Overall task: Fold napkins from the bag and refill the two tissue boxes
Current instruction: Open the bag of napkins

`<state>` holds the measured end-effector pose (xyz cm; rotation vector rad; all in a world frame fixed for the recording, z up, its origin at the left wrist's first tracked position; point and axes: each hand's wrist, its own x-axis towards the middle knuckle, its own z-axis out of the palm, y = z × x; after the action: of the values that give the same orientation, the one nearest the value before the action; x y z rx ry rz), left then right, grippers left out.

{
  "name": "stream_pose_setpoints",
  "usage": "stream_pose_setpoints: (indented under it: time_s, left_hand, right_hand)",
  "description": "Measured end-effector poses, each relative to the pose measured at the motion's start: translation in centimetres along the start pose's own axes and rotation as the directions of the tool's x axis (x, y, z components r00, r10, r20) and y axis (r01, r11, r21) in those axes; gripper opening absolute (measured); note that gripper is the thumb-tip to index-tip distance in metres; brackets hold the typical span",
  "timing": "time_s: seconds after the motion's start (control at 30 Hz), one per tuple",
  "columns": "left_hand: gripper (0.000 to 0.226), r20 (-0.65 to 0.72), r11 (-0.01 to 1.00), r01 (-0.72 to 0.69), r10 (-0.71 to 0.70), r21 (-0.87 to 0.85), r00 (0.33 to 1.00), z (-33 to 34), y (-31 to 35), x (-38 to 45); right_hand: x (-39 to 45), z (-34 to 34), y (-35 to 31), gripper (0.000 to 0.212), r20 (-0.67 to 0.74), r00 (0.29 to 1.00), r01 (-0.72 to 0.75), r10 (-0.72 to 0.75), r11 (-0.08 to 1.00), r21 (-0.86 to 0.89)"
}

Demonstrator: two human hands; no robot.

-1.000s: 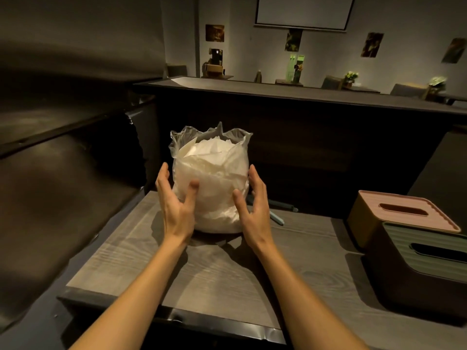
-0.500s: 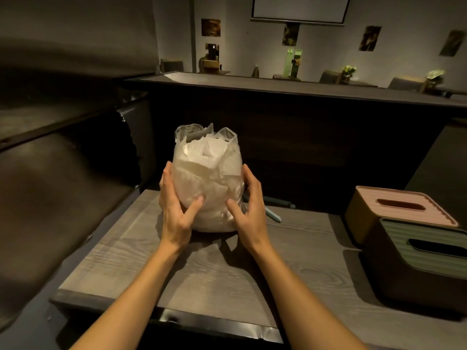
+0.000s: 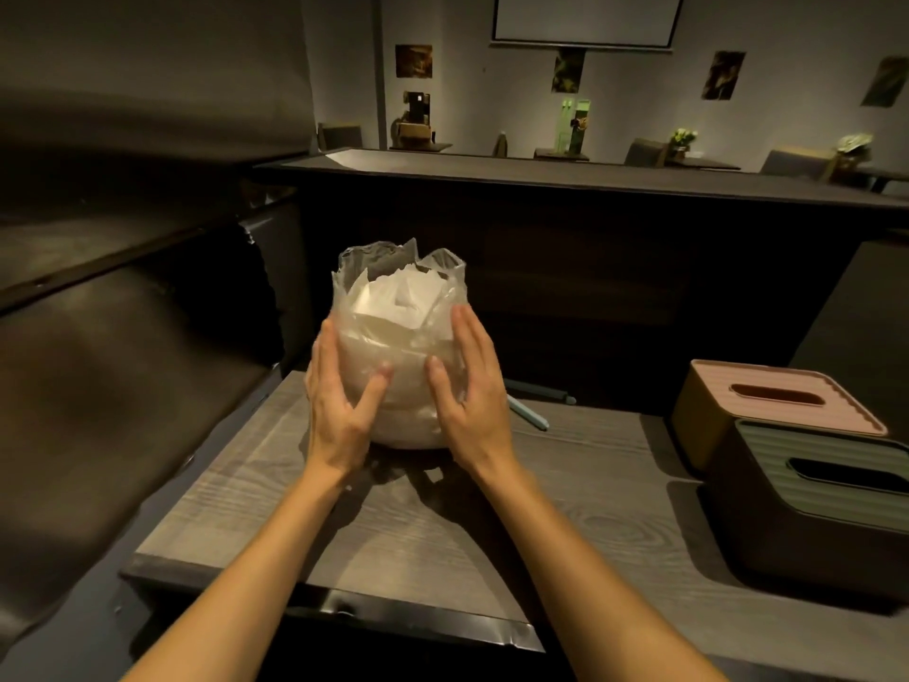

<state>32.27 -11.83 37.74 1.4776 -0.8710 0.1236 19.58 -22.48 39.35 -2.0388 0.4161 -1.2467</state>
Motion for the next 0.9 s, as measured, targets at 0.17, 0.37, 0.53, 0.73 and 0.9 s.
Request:
stream_pose_setpoints:
  time_s: [0.17,0.37,0.53,0.73,0.9]
  left_hand:
    - [0.101,0.016,0.988,0.061,-0.064,0.139,0.998,0.0,-0.5,-2.1]
    - [0.101,0.028,0.992,0.059,-0.062,0.108,0.998,-0.2,0.1,-2.2]
    - [0.104,-0.032,1.000,-0.011,0.012,0.020,0.999,-0.4,1.6,-1.3]
    - [0.086,-0.146,0.955,-0.273,0.288,0.116,0.946,0.2,6.4,-1.1]
    - [0.065,-0.045,0.860,-0.495,0.503,0.124,0.863,5.2,9.5,-1.7]
  right_hand:
    - [-1.6,0.1,1.3,0.071,0.004,0.995,-0.097,0.097,0.995,0.013]
    - [-1.7,-0.4,0.7,0.078,-0.007,0.990,-0.137,0.138,0.990,0.023]
    - [-1.3,-1.0,-0.5,0.076,-0.071,0.991,-0.113,0.115,0.993,0.036]
    - [-1.0,-2.1,-1.9,0.071,-0.095,0.992,-0.084,0.084,0.996,0.010]
    - [-0.9,-6.9,-4.0,0.064,-0.126,0.991,-0.044,0.038,0.998,-0.045]
